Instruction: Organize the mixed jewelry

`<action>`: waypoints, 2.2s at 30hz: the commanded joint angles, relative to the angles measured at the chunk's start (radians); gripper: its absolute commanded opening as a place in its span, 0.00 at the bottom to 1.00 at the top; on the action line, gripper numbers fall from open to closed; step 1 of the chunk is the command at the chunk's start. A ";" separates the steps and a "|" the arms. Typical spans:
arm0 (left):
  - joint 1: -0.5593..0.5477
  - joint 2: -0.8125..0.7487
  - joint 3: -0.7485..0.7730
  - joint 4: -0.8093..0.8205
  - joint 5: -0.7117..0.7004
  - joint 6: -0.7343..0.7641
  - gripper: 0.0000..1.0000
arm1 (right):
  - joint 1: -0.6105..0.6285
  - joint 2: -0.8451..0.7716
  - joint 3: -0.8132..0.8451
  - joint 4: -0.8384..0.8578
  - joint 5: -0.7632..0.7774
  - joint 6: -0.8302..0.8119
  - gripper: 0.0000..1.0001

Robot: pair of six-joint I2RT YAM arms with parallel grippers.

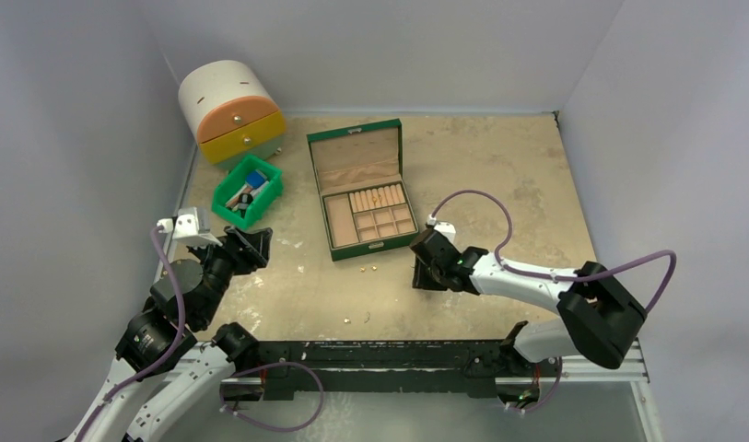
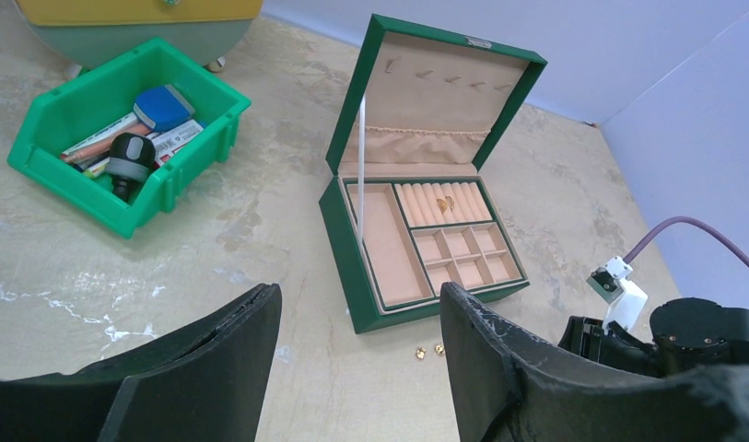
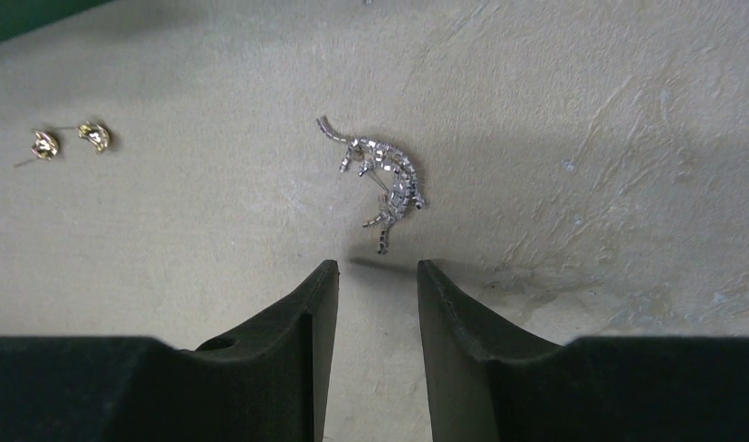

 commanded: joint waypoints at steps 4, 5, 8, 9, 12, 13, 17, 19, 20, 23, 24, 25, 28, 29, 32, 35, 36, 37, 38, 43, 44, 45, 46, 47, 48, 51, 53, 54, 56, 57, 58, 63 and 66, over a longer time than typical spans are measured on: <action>0.000 0.004 0.000 0.040 -0.002 -0.003 0.64 | 0.008 0.022 0.031 0.031 0.088 0.081 0.38; 0.000 0.004 0.000 0.040 -0.003 -0.003 0.64 | 0.008 0.027 0.033 0.029 0.094 0.085 0.37; 0.000 0.004 0.000 0.039 -0.005 -0.003 0.64 | 0.008 0.043 0.039 0.020 0.112 0.099 0.35; 0.000 0.004 -0.001 0.039 -0.005 -0.004 0.64 | 0.008 0.047 0.039 0.022 0.114 0.101 0.34; 0.000 0.007 -0.001 0.039 -0.004 -0.003 0.64 | 0.008 0.066 0.040 0.029 0.117 0.110 0.31; 0.000 0.007 0.000 0.039 -0.005 -0.004 0.64 | 0.007 0.072 0.041 0.027 0.120 0.111 0.30; 0.000 0.009 0.000 0.039 -0.005 -0.004 0.64 | 0.009 0.085 0.045 0.023 0.125 0.117 0.25; 0.000 0.009 0.000 0.039 -0.005 -0.004 0.64 | 0.009 0.082 0.045 0.020 0.126 0.119 0.21; -0.001 0.009 0.000 0.039 -0.005 -0.004 0.64 | 0.009 0.080 0.044 0.019 0.126 0.118 0.19; 0.000 0.010 0.000 0.039 -0.005 -0.003 0.64 | 0.009 0.071 0.041 0.013 0.126 0.119 0.10; 0.000 0.010 0.000 0.039 -0.005 -0.003 0.64 | 0.009 0.066 0.040 0.012 0.126 0.119 0.07; 0.000 0.010 0.000 0.039 -0.004 -0.005 0.64 | 0.008 0.062 0.040 0.010 0.127 0.119 0.04; 0.000 0.006 -0.001 0.039 -0.007 -0.005 0.64 | 0.009 0.044 0.040 0.000 0.128 0.119 0.00; 0.001 0.006 0.000 0.039 -0.007 -0.005 0.64 | 0.009 0.037 0.039 -0.006 0.130 0.119 0.00; 0.001 0.006 0.000 0.039 -0.007 -0.005 0.64 | 0.009 0.003 0.042 -0.021 0.134 0.116 0.00; 0.001 0.006 0.000 0.038 -0.006 -0.005 0.64 | 0.009 -0.042 0.044 -0.047 0.143 0.114 0.00; 0.000 0.006 0.000 0.038 -0.007 -0.005 0.64 | 0.009 -0.058 0.045 -0.056 0.148 0.113 0.00; 0.000 0.006 0.000 0.039 -0.006 -0.005 0.64 | 0.009 -0.077 0.045 -0.068 0.152 0.114 0.00; 0.000 0.004 0.000 0.039 -0.006 -0.005 0.64 | 0.009 -0.100 0.047 -0.079 0.160 0.112 0.00; 0.000 0.003 0.000 0.039 -0.005 -0.005 0.64 | 0.009 -0.162 0.065 -0.125 0.196 0.112 0.00; 0.000 0.003 0.000 0.039 -0.005 -0.004 0.64 | 0.009 -0.164 0.070 -0.134 0.204 0.118 0.00; -0.001 0.001 0.000 0.039 -0.005 -0.005 0.64 | 0.009 -0.166 0.073 -0.140 0.208 0.121 0.03; 0.000 0.000 -0.001 0.039 -0.005 -0.004 0.64 | 0.009 -0.161 0.076 -0.143 0.207 0.122 0.11; 0.001 0.000 -0.002 0.039 -0.005 -0.005 0.64 | 0.009 -0.155 0.079 -0.141 0.204 0.120 0.16; 0.000 -0.003 -0.002 0.039 -0.005 -0.004 0.64 | 0.009 -0.145 0.083 -0.140 0.196 0.110 0.18; 0.000 -0.003 -0.002 0.039 -0.007 -0.005 0.64 | 0.009 -0.110 0.099 -0.124 0.212 0.080 0.21; 0.001 -0.003 -0.002 0.037 -0.008 -0.004 0.64 | 0.008 -0.080 0.108 -0.112 0.216 0.058 0.24; 0.000 -0.005 -0.002 0.037 -0.009 -0.004 0.64 | 0.004 -0.052 0.111 -0.096 0.218 0.033 0.28; 0.000 -0.005 -0.002 0.037 -0.010 -0.005 0.64 | -0.003 -0.038 0.097 -0.072 0.210 0.012 0.28; 0.000 -0.005 -0.003 0.037 -0.009 -0.005 0.64 | -0.008 -0.031 0.090 -0.059 0.201 0.002 0.28; 0.000 -0.005 -0.002 0.037 -0.010 -0.005 0.64 | -0.012 -0.025 0.083 -0.048 0.192 -0.007 0.28; 0.001 -0.002 -0.001 0.037 -0.010 -0.005 0.65 | -0.018 -0.003 0.058 -0.008 0.154 -0.035 0.27; 0.000 -0.001 0.000 0.037 -0.011 -0.005 0.64 | -0.020 0.010 0.050 0.000 0.151 -0.040 0.27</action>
